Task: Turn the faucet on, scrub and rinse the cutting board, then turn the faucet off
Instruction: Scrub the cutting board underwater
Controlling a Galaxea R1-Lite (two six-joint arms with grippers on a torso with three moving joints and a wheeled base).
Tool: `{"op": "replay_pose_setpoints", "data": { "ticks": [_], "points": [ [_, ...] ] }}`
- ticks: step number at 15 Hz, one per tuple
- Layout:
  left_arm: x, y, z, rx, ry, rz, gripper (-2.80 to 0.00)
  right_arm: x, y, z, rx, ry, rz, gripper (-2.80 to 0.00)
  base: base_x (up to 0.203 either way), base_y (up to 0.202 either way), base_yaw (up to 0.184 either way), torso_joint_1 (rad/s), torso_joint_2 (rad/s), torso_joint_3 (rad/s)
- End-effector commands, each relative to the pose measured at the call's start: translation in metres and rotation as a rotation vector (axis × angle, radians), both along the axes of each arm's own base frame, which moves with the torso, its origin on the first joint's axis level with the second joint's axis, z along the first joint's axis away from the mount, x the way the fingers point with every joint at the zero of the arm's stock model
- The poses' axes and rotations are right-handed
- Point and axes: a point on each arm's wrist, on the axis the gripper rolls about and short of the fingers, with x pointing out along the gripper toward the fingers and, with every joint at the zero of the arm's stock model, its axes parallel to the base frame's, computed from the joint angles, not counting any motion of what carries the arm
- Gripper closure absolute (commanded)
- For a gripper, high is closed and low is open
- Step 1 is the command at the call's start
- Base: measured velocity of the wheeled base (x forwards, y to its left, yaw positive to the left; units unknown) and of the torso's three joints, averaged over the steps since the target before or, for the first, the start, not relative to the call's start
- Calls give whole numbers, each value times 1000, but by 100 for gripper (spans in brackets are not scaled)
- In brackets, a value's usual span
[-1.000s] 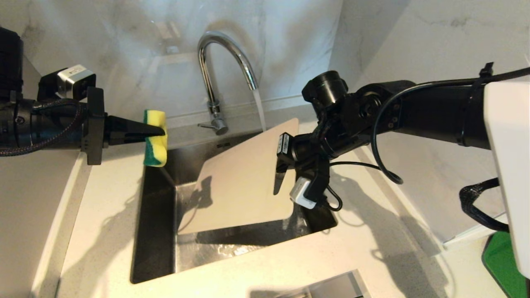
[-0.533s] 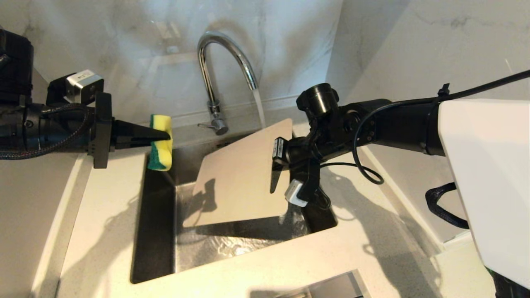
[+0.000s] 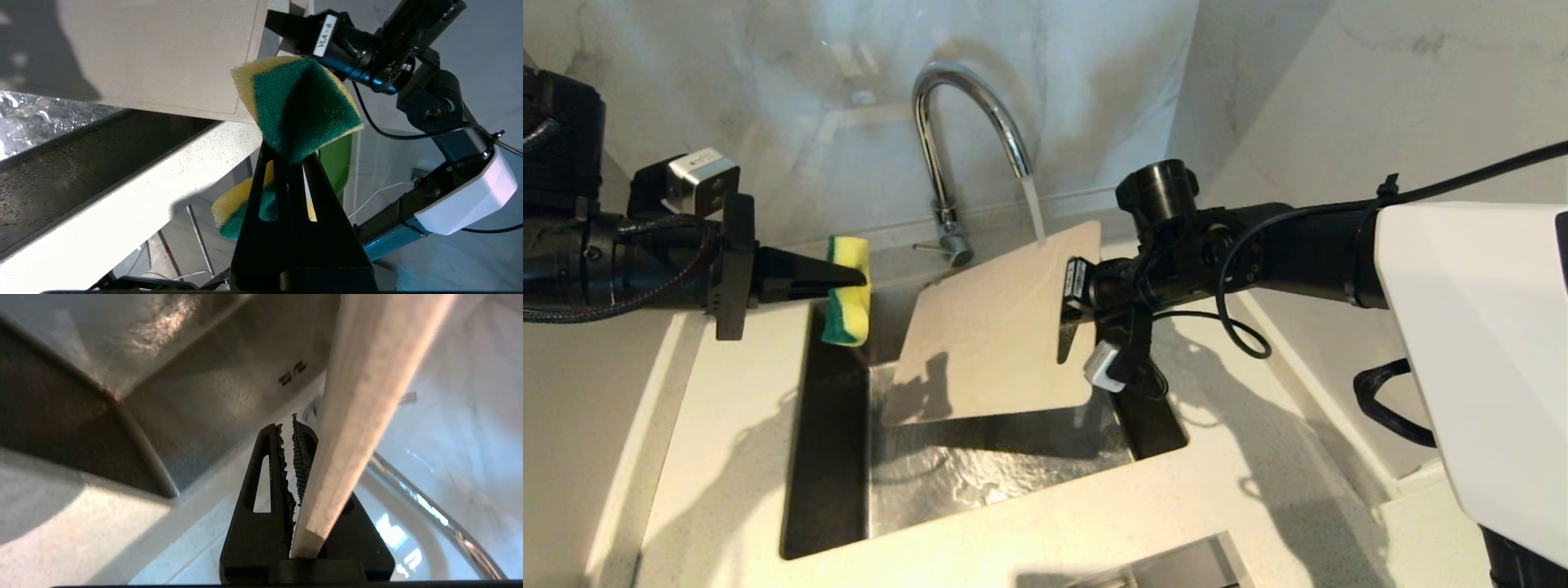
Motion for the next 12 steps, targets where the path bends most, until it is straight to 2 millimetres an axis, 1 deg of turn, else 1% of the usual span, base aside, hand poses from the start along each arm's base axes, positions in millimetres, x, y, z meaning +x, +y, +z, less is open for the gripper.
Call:
{"op": "replay_pose_setpoints", "data": {
  "ticks": [1, 3, 12],
  "points": [
    [2, -1, -2, -1, 12, -3, 0, 2, -6, 1, -6, -14, -7, 0, 0, 0, 0, 0, 0, 0],
    [2, -1, -2, -1, 10, -2, 0, 4, -10, 2, -5, -14, -16, 0, 0, 0, 0, 0, 0, 0],
    [4, -1, -4, 1, 16, -2, 0, 3, -11, 3, -3, -15, -14, 0, 0, 0, 0, 0, 0, 0]
  ]
}}
